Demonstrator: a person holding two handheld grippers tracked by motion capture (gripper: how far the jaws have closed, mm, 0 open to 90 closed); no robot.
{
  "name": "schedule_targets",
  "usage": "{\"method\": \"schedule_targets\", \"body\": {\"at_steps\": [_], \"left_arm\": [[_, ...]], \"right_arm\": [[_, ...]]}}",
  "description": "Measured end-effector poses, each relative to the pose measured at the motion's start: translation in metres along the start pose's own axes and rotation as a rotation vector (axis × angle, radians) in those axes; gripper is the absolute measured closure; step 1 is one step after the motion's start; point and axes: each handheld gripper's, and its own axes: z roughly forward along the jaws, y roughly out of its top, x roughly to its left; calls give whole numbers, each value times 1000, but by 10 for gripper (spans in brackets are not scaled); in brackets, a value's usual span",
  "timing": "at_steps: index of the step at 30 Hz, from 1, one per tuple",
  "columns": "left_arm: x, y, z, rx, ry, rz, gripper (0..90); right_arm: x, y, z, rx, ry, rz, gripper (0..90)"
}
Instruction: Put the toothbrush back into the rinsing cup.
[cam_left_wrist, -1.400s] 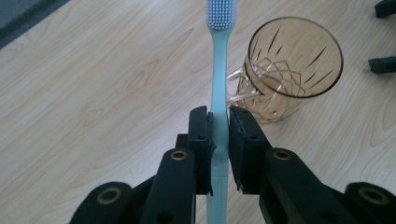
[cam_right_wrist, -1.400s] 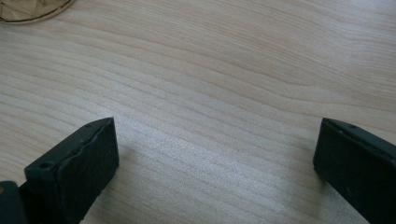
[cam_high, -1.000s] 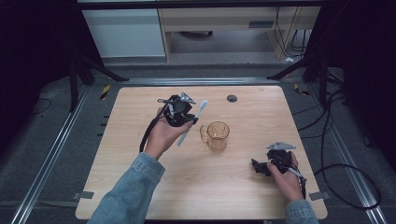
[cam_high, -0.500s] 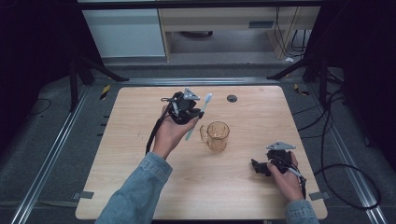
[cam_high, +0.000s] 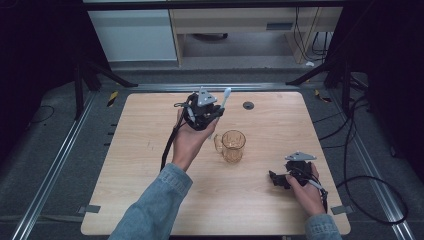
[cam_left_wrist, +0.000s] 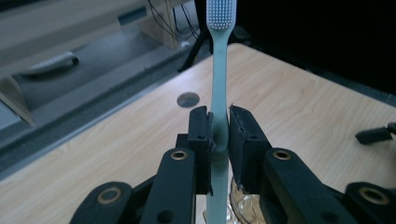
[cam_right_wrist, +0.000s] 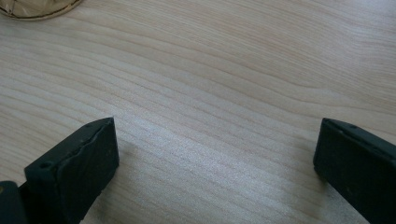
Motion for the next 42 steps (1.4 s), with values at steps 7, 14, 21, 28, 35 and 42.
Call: {"method": "schedule_targets", "body": {"at_steps": [7,14,21,28,35,42], "left_arm": [[-7,-3,-6,-168,45,-17,789],[-14,-13,-8,-270,82,-32,789],[-19,-18,-9,-350,108,-39,789],[-24,-23,-10,-412,114,-48,789],[-27,-29,-11,-464,129,-56,789],[-28,-35,-11,-501,139,-66,789]], "right_arm": [[0,0,0,-1,1,-7,5],[0,0,0,0,5,-7,5],[0,0,0,-1,5,-10,4],[1,0,0,-1,9,-11,5],[1,0,0,-2,11,-17,5],[1,0,0,-2,11,-18,5]]}}
